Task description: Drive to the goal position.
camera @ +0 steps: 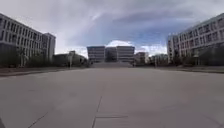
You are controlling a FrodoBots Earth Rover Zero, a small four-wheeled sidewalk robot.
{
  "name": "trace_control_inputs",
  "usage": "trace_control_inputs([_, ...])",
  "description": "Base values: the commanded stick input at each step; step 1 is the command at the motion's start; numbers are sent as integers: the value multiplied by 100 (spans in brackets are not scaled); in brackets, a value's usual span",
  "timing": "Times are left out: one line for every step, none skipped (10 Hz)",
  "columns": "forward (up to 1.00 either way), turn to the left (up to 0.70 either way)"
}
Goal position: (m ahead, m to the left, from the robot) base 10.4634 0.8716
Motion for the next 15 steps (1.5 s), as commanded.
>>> trace_control_inputs([85,0])
trace_control_inputs([85,0])
trace_control_inputs([85,0])
trace_control_inputs([85,0])
trace_control_inputs([85,0])
trace_control_inputs([85,0])
trace_control_inputs([85,0])
trace_control_inputs([85,0])
trace_control_inputs([85,0])
trace_control_inputs([85,0])
trace_control_inputs([85,0])
trace_control_inputs([85,0])
trace_control_inputs([85,0])
trace_control_inputs([85,0])
trace_control_inputs([85,0])
